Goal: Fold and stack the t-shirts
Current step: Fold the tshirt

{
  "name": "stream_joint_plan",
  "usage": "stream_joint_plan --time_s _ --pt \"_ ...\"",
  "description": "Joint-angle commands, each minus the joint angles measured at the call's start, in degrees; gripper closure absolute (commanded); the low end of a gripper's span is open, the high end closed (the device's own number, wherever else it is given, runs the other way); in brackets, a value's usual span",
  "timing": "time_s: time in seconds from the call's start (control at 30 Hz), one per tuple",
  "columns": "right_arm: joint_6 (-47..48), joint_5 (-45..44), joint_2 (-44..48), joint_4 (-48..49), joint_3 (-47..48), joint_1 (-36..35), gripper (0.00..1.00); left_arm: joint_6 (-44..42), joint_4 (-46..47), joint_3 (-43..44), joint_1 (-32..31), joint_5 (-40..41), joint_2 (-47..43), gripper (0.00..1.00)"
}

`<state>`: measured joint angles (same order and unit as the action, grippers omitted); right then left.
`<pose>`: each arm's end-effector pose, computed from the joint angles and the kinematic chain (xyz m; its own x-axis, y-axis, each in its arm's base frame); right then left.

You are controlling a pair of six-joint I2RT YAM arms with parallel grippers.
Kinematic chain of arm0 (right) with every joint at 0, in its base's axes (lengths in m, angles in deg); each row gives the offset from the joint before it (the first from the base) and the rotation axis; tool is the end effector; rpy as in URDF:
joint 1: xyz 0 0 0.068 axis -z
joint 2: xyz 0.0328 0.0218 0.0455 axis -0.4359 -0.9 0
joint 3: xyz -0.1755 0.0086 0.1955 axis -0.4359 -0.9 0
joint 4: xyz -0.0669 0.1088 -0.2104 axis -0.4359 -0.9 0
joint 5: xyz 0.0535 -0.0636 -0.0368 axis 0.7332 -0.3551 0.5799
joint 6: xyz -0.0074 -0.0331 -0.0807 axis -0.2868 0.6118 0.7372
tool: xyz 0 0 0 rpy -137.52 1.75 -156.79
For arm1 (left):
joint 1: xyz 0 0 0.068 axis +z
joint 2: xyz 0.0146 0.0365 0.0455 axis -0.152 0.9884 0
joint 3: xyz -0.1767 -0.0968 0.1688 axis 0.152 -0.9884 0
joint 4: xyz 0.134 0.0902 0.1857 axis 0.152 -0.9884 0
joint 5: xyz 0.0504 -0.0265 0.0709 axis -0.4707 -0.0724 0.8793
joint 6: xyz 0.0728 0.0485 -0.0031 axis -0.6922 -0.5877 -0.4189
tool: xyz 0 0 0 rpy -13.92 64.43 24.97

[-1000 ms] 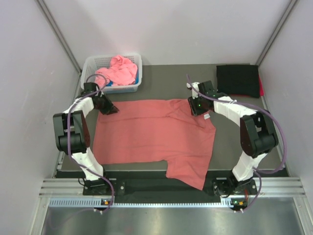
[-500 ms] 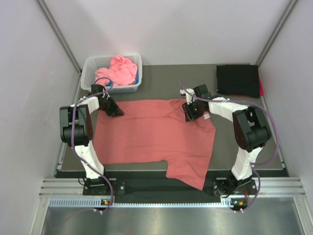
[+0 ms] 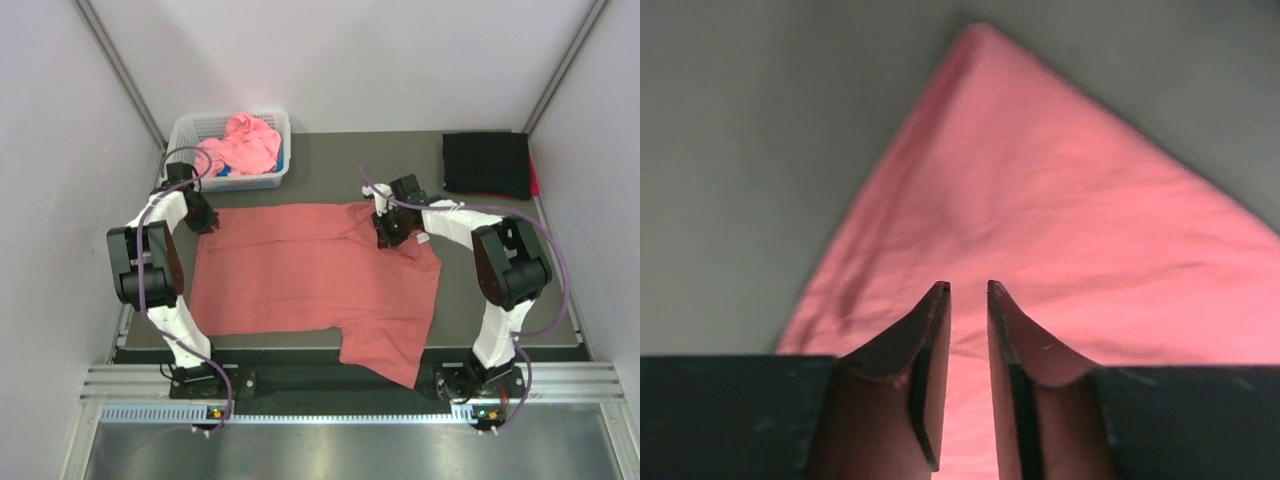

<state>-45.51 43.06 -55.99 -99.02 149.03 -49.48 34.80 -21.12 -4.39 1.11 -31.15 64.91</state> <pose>0.3387 0.1743 0.1318 -0.6834 -0.4978 -0.5340 -0.6629 0.7296 0.1681 0.3841 0.0629 0.1517 -0.7082 -0.5820 -0.3997 -0.5264 0.8125 -0.2504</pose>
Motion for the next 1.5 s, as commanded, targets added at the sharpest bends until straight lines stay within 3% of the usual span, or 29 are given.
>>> stream_joint_plan --time_s 0.0,0.33,0.47,0.57,0.67,0.77,0.97,1.03,1.2,1.33,1.47 --pt "0.22 1.12 1.88 2.80 2.41 -0.88 0.99 -0.38 -1.69 -2.88 1.58 7.57 -5.02 0.72" --pt "-0.48 2.61 7.51 2.36 -0.57 -2.11 1.00 0.68 -0.19 -9.21 6.23 4.33 -7.76 0.64" --pt "0.92 -1.60 10.76 0.08 -4.61 -3.34 0.80 1.12 0.42 -9.48 7.73 3.01 -6.44 0.63" --pt "2.76 -1.17 11.99 -3.95 -5.41 -4.57 0.73 1.12 0.86 -9.22 7.73 1.16 -6.17 0.64" --pt "5.58 3.64 12.00 -8.60 -3.58 -5.01 0.68 1.12 1.22 -8.78 7.64 -0.15 -6.08 0.64" --pt "6.64 0.27 10.68 -10.12 -0.50 -5.01 0.66 1.12 1.13 -8.43 7.73 -1.03 -6.08 0.64" --pt "3.57 -8.71 9.27 -2.40 2.06 -4.84 0.58 0.86 1.66 -9.13 7.64 -1.91 -6.70 0.64" --pt "3.04 -8.38 8.31 1.37 2.50 -4.58 0.55 0.77 1.74 -9.48 7.64 -2.26 -6.70 0.64" --pt "3.39 -3.11 0.23 -0.36 9.35 -4.57 0.44 0.86 2.27 -9.66 7.64 -3.06 -6.87 0.64" --pt "3.39 -1.70 -2.86 -1.77 11.11 -4.92 0.44 0.86 2.27 -9.22 7.56 -3.32 -7.49 0.63" --pt "3.39 -0.12 1.08 -3.52 8.67 -7.03 0.57 0.86 1.74 -8.52 7.56 -3.32 -7.49 0.63"
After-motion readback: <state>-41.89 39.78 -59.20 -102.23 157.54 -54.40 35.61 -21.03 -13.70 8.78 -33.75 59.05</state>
